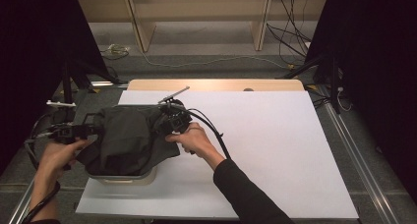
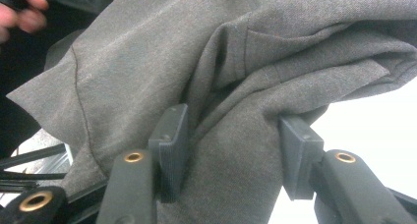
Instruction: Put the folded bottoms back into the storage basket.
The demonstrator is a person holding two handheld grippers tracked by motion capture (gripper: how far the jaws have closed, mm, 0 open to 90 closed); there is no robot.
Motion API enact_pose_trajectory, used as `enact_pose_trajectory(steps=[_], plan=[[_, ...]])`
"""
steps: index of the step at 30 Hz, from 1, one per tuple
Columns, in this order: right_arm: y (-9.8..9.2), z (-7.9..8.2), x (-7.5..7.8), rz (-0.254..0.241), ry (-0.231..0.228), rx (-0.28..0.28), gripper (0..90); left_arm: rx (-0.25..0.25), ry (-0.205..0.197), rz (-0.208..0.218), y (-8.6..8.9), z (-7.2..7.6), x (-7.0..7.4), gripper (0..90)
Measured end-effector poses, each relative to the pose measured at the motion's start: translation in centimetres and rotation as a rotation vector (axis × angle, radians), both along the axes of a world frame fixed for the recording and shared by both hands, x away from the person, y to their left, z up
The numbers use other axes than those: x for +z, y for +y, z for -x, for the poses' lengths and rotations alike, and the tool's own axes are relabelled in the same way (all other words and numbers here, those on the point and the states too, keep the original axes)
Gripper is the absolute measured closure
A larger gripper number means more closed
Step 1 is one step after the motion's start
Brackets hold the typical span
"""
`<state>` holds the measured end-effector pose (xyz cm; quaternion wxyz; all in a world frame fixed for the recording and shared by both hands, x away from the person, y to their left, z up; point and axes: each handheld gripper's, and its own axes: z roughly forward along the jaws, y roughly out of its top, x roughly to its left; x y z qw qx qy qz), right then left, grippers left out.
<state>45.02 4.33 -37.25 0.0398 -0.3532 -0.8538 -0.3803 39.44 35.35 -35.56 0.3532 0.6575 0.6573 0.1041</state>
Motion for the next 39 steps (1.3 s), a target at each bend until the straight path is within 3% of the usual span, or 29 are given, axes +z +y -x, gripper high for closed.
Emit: enact_pose_trajectory(steps=[2, 4, 9, 13, 17, 20, 23, 28, 30, 33, 35, 39], plan=[[0.0, 0.0, 0.0, -0.003, 0.0, -0.002, 52.0, -0.04, -0.006, 0.069, -0.1, -0.1, -0.1, 59.9], [0.1, 0.0, 0.0, -0.007, 0.0, -0.006, 52.1, -0.064, 0.013, 0.102, -0.6, -0.6, -1.1, 64.9], [0.1, 0.1, 0.0, -0.004, 0.0, -0.003, 52.2, -0.07, 0.063, 0.044, -2.3, -1.8, -4.2, 80.7], [0.3, 0.1, -0.1, -0.011, 0.005, 0.003, 52.2, -0.073, 0.132, -0.075, -4.2, -2.8, -6.5, 82.5], [0.6, 0.3, -0.2, -0.012, 0.002, 0.01, 52.0, -0.074, 0.147, -0.165, -5.5, -3.1, -6.9, 81.1], [0.5, 0.3, -0.2, -0.013, 0.004, 0.006, 51.3, -0.077, 0.143, -0.15, -5.2, -2.8, -5.9, 76.0], [0.2, 0.2, 0.1, -0.019, 0.006, 0.008, 48.6, -0.077, 0.093, -0.109, -4.6, -2.1, -4.0, 70.9], [-0.3, 0.1, 0.5, -0.038, 0.008, 0.004, 47.2, -0.153, 0.002, 0.045, -5.5, -1.2, -1.0, 66.8], [-0.3, 0.2, 0.6, -0.034, -0.003, 0.004, 50.3, -0.19, -0.008, 0.072, -6.5, -1.1, -0.6, 66.9], [-0.4, 0.4, 0.7, -0.033, -0.009, 0.009, 56.7, -0.254, 0.016, 0.086, -8.3, -1.5, -1.3, 76.1], [-0.3, 0.6, 0.8, -0.032, -0.009, 0.01, 57.9, -0.244, 0.061, 0.039, -9.4, -2.0, -2.5, 87.0], [-0.1, 0.7, 0.8, -0.029, -0.011, 0.03, 57.6, -0.254, 0.14, -0.024, -10.9, -3.2, -5.8, 89.2]])
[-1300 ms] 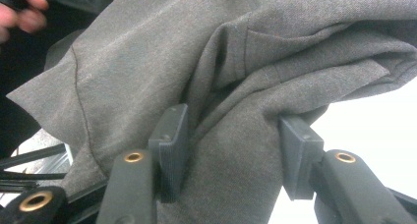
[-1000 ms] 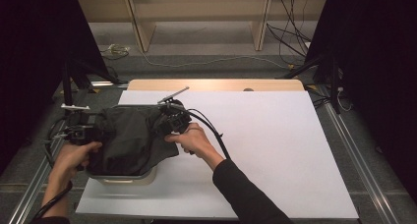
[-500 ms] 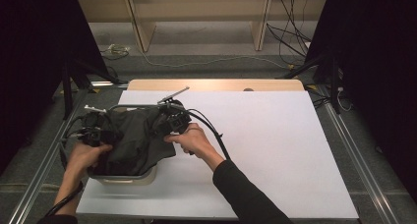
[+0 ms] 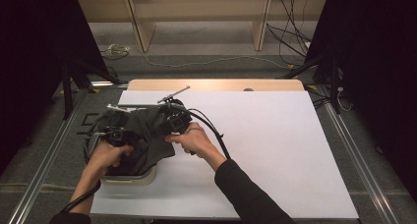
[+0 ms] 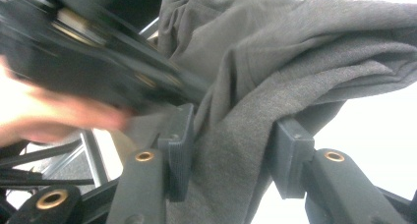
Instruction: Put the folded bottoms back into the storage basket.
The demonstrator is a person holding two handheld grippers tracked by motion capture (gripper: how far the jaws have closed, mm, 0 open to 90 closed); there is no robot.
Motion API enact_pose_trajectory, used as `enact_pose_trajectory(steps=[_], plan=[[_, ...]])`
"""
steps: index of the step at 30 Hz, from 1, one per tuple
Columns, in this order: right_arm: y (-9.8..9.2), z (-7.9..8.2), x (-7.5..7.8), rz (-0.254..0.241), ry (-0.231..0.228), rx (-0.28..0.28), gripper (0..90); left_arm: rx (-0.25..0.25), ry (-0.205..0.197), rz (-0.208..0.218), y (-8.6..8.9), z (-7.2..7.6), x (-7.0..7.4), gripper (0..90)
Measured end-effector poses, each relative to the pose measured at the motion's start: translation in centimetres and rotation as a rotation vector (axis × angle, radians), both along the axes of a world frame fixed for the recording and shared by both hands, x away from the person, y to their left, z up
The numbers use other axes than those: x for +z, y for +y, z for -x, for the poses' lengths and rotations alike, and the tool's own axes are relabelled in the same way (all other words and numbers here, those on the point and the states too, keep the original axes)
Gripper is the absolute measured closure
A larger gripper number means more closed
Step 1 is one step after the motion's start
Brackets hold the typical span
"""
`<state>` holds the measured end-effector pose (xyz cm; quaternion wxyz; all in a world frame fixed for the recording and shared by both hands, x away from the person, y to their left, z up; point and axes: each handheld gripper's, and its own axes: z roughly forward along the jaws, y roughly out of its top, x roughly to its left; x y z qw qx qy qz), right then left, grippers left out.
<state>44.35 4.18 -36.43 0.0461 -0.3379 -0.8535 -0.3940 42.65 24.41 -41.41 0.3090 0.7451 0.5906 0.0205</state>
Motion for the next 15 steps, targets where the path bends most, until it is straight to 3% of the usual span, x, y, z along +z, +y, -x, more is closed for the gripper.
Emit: enact_pose_trajectory(steps=[5, 7, 13, 15], plan=[[0.2, 0.0, -0.1, -0.012, 0.011, 0.021, 56.1, 0.014, 0.054, -0.057, 0.0, -1.1, -2.3, 89.3], [0.2, 0.0, 0.0, -0.014, 0.007, 0.024, 55.1, 0.02, 0.067, -0.057, 0.0, -1.4, -3.0, 89.3], [-1.1, -0.2, 0.9, -0.011, -0.015, -0.008, 52.3, 0.027, 0.055, -0.068, 0.1, -1.1, -2.4, 88.4], [-2.0, -0.5, 1.3, -0.016, -0.028, -0.025, 50.3, 0.031, 0.037, -0.056, 0.5, -0.7, -1.7, 82.4]])
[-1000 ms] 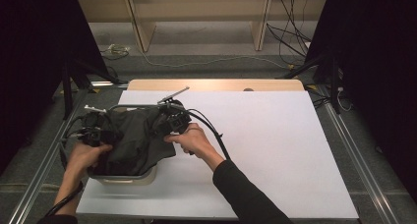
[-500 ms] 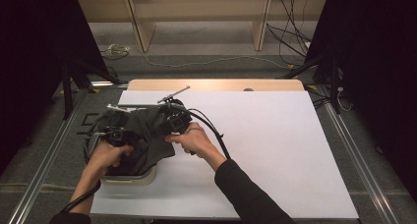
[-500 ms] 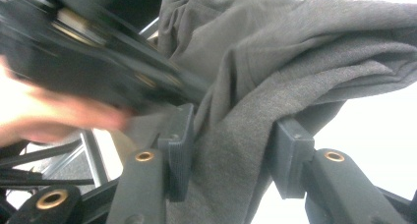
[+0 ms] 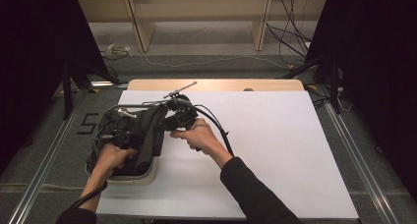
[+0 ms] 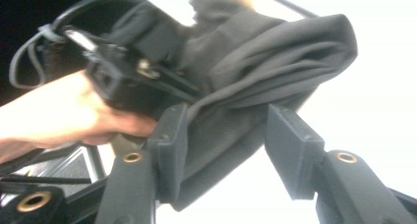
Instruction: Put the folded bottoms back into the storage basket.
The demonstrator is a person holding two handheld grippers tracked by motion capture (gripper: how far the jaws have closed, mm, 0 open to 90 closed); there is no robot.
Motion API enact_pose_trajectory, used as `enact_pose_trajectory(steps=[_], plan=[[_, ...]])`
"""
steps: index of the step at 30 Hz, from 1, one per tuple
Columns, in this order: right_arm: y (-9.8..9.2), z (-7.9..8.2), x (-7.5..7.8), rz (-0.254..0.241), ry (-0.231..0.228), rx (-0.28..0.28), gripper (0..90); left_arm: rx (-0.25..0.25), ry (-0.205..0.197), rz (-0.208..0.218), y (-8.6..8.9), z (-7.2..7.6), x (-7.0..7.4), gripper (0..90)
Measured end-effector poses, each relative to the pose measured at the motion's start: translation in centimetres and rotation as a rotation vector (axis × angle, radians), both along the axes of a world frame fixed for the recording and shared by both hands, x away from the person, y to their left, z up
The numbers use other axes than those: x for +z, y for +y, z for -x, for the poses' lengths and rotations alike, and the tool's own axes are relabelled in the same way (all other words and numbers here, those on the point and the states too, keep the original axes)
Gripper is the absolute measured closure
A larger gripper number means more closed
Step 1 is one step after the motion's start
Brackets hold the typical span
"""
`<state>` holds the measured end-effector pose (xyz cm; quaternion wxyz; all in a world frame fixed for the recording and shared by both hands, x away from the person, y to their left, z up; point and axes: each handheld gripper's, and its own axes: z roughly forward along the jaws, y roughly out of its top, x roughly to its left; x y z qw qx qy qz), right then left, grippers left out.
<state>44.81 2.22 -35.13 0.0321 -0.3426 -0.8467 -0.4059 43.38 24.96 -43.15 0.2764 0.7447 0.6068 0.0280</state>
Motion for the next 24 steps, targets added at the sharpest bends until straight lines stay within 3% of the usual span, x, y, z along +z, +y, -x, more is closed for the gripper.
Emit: enact_pose_trajectory(steps=[4, 7, 10, 12, 14, 18, 21, 24], plan=[[-1.9, -0.3, 0.8, 0.01, -0.047, -0.034, 43.3, 0.022, -0.067, 0.049, 1.1, 0.8, 2.0, 69.4], [-3.4, -0.3, 1.5, 0.025, -0.097, -0.056, 40.8, 0.041, -0.108, 0.121, 1.4, 1.4, 3.8, 55.3], [-4.8, 0.2, 2.1, 0.032, -0.139, -0.065, 38.0, 0.044, -0.134, 0.132, 1.1, 1.9, 5.4, 43.9], [-5.7, 0.6, 2.2, 0.03, -0.162, -0.074, 37.4, 0.044, -0.144, 0.172, 0.7, 2.1, 6.1, 38.9], [-6.5, 0.9, 2.2, 0.024, -0.166, -0.079, 36.8, 0.032, -0.152, 0.161, -0.1, 2.3, 6.6, 34.5], [-7.9, 1.5, 2.1, 0.025, -0.176, -0.082, 36.2, -0.007, -0.158, 0.158, -1.9, 2.4, 6.7, 30.9], [-8.9, 2.2, 1.9, 0.051, -0.193, -0.075, 36.0, -0.038, -0.145, 0.123, -3.2, 2.2, 5.9, 29.8], [-10.1, 2.8, 1.5, 0.078, -0.211, -0.075, 36.0, -0.038, -0.129, 0.113, -3.8, 1.9, 4.6, 31.6]])
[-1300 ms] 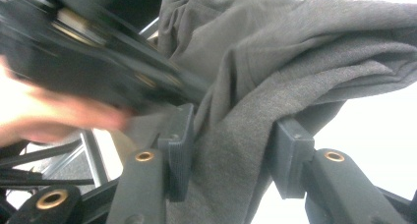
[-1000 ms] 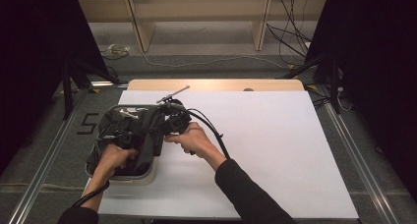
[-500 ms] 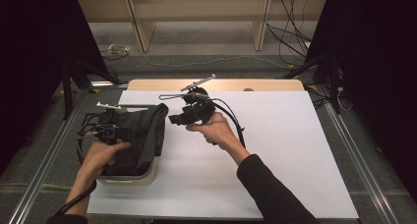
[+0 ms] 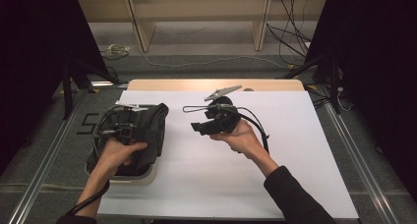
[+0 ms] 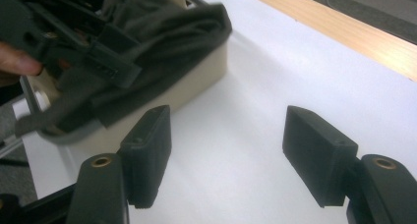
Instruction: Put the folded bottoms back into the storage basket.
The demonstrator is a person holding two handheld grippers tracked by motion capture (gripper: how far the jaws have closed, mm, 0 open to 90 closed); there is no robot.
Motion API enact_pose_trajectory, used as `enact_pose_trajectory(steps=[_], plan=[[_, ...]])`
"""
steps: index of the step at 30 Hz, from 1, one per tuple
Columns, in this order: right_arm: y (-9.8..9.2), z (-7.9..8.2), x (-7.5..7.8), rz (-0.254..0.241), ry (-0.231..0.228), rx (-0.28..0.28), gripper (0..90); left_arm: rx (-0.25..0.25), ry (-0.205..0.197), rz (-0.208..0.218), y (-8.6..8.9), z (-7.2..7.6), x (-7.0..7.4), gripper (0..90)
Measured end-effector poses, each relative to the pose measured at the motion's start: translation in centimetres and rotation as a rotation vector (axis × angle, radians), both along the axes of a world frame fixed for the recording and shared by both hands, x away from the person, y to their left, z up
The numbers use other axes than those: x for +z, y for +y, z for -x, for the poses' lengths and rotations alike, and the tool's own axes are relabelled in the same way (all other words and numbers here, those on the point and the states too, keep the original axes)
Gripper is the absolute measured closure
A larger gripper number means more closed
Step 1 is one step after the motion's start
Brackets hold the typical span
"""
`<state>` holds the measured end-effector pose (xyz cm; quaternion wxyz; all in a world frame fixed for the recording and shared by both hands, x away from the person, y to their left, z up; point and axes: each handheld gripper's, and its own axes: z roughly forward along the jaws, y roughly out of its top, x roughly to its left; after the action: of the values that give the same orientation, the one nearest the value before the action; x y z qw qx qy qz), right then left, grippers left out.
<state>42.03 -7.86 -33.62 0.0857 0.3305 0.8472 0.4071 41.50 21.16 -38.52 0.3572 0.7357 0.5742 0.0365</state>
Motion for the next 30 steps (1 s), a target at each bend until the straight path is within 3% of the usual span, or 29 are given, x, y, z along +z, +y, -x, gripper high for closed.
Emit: enact_pose_trajectory(steps=[2, 3, 5, 8, 13, 18, 25, 28, 30], plan=[[-0.9, 0.4, -0.4, -0.005, 0.008, -0.006, 36.1, 0.007, -0.006, -0.022, 0.0, 0.0, -0.6, 45.0], [-1.3, 0.6, -0.6, -0.008, 0.008, -0.008, 36.1, 0.02, -0.013, -0.045, 0.2, 0.0, -0.7, 56.8], [-2.2, 1.0, -1.0, -0.015, 0.011, -0.012, 36.1, 0.024, -0.016, -0.043, 0.8, 0.0, -0.8, 70.3], [-3.6, 1.5, -1.6, -0.007, 0.015, -0.021, 36.1, 0.023, -0.004, -0.034, 1.5, 0.0, -1.1, 80.1], [-6.1, 1.8, -2.2, 0.006, 0.016, -0.055, 36.3, 0.02, 0.022, -0.059, 1.6, -0.2, -1.8, 81.8], [-8.0, 2.4, -2.8, 0.02, 0.029, -0.078, 36.5, 0.014, 0.042, -0.144, 0.8, -0.5, -2.8, 81.1], [-9.9, 3.5, -2.8, 0.016, 0.026, -0.094, 36.6, 0.016, 0.077, -0.219, 0.3, -1.5, -4.2, 79.8], [-10.5, 4.2, -2.7, 0.007, 0.023, -0.098, 36.8, 0.025, 0.108, -0.237, 0.3, -2.2, -5.4, 79.2], [-11.0, 4.7, -2.7, 0.014, 0.018, -0.1, 36.8, 0.036, 0.104, -0.235, 0.2, -2.3, -5.9, 78.8]])
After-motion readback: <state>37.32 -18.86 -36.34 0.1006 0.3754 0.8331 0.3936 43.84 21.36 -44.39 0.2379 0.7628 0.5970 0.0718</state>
